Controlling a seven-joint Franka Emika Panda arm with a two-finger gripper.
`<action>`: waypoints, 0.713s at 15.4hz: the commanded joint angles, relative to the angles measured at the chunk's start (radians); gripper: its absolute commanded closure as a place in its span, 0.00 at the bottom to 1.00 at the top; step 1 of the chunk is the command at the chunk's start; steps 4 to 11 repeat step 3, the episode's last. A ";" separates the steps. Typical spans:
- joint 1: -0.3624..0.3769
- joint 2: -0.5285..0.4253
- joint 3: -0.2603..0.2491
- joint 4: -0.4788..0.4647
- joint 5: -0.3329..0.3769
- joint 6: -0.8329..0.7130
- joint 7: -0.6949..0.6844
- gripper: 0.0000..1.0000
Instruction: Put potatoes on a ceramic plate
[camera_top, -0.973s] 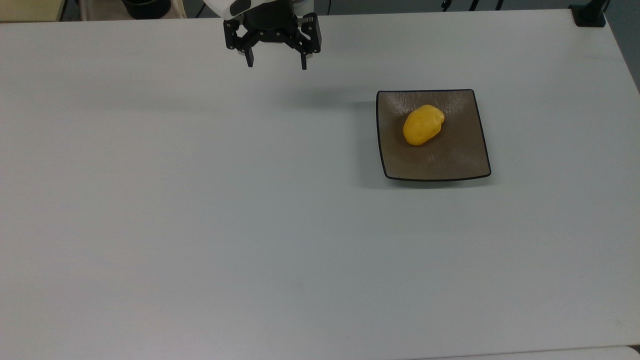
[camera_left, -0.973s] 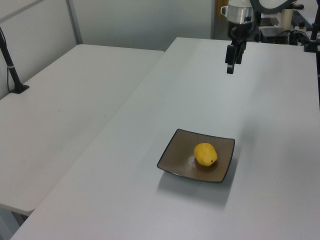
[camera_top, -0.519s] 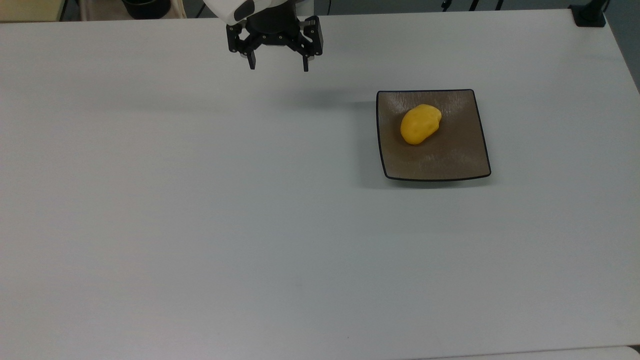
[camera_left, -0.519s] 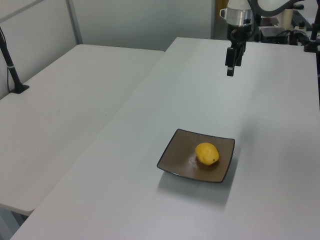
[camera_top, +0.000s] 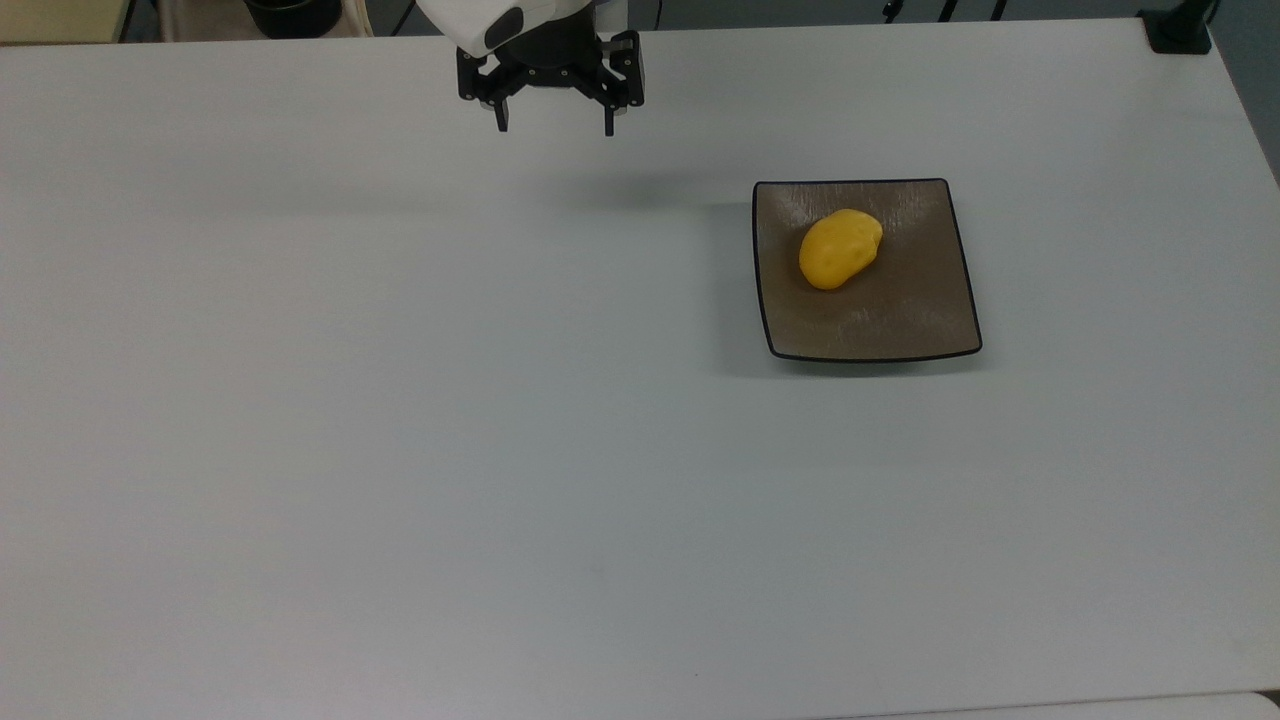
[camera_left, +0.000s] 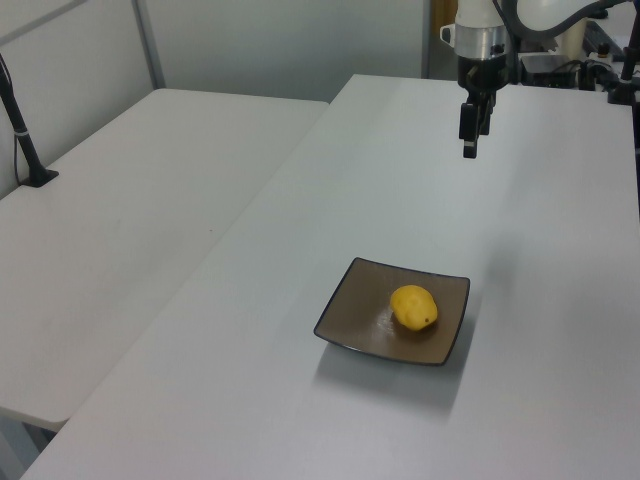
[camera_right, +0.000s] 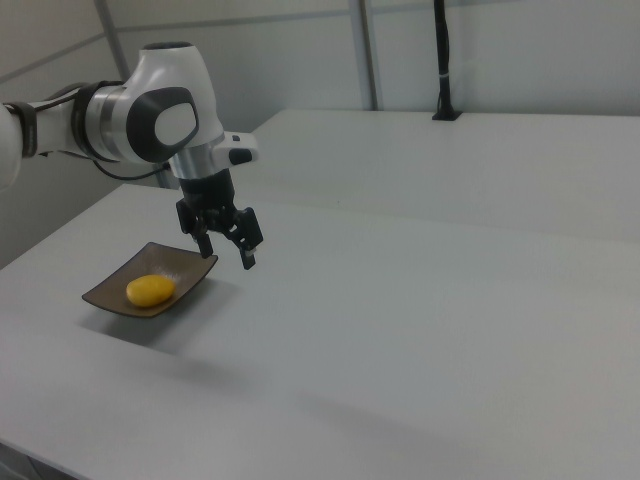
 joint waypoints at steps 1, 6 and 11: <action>0.008 -0.008 -0.005 -0.004 -0.003 -0.011 -0.006 0.00; 0.008 -0.008 -0.005 -0.002 -0.003 -0.006 0.002 0.00; 0.008 -0.008 -0.005 -0.002 -0.003 -0.006 0.002 0.00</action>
